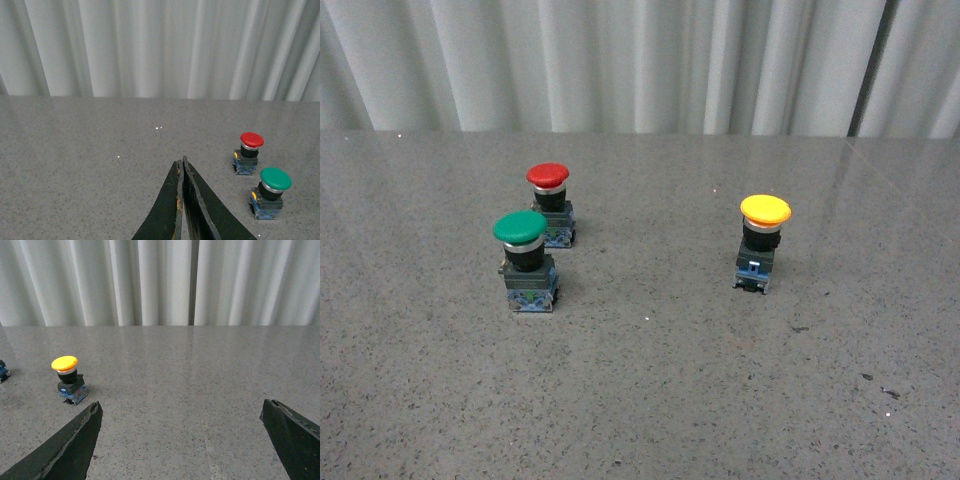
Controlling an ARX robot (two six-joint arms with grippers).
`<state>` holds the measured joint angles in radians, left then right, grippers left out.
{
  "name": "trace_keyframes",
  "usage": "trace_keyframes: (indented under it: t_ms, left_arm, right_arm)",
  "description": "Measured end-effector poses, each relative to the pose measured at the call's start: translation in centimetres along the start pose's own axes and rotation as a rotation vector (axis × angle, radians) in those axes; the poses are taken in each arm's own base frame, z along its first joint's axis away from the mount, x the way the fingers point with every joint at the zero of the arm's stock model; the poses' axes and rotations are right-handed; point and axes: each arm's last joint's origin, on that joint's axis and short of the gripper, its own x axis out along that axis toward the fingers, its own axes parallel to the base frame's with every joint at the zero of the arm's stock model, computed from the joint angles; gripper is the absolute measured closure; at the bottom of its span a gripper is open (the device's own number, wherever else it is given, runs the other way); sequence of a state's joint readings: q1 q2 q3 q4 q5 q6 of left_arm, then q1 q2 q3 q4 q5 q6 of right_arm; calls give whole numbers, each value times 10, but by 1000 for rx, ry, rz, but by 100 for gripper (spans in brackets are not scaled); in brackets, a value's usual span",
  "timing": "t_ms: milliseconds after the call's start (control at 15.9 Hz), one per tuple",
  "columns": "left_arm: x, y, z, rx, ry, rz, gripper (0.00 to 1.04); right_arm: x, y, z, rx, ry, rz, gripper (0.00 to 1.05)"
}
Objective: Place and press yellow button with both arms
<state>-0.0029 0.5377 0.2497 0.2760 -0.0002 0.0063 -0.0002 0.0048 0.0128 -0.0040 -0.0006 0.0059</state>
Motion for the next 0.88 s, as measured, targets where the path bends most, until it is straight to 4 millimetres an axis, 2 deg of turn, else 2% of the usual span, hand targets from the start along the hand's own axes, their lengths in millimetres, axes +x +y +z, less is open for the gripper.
trace_keyframes:
  t_ms: [567, 882]
  left_arm:
    - [-21, 0, -38, -3, -10, 0, 103]
    - [-29, 0, -48, -3, -12, 0, 103]
  right_arm:
    - [0, 0, 0, 0, 0, 0, 7]
    - [0, 0, 0, 0, 0, 0, 7]
